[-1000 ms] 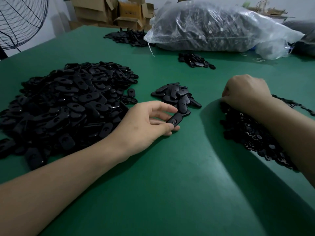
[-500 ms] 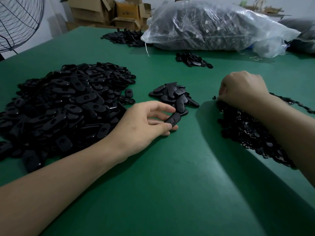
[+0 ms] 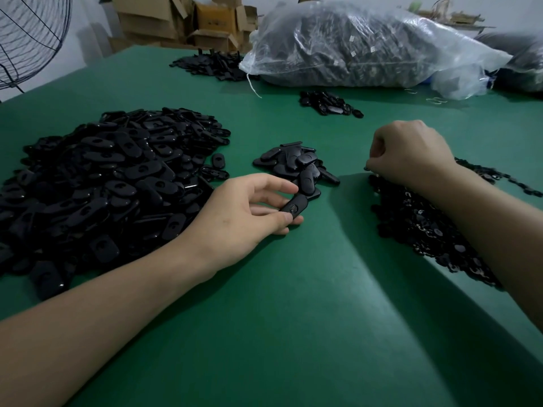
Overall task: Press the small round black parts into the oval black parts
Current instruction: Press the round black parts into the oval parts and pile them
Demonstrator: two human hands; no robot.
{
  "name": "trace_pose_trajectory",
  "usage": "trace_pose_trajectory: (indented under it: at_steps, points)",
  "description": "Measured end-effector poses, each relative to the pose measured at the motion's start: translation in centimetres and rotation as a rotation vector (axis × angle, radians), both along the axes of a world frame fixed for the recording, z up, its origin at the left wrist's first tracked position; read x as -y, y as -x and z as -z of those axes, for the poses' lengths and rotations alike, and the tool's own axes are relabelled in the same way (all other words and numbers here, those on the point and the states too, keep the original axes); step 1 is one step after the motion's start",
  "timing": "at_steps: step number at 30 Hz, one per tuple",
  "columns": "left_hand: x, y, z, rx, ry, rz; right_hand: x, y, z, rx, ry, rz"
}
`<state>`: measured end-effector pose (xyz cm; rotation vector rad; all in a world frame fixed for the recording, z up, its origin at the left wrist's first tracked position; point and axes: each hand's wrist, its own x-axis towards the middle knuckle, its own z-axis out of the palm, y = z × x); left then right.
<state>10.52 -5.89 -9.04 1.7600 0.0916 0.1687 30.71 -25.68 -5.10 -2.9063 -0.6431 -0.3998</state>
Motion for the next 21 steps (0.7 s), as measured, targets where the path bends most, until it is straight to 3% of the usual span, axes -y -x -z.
trace_pose_trajectory:
  at_steps: [7, 14, 17, 21]
  points:
    - [-0.1, 0.0, 0.1, 0.001, 0.011, 0.009, 0.0, 0.1, -0.2, -0.055, -0.092, -0.012]
    - [-0.2, 0.0, 0.2, 0.028, 0.044, 0.006, -0.9, 3.4, -1.0, 0.078, -0.282, -0.124]
    - [-0.1, 0.0, 0.2, 0.045, 0.046, -0.013, -1.9, 7.2, -0.9, -0.039, -0.462, -0.255]
    - [0.1, 0.2, 0.2, 0.049, 0.057, -0.023, -2.2, 11.4, 0.1, -0.354, -0.757, -0.388]
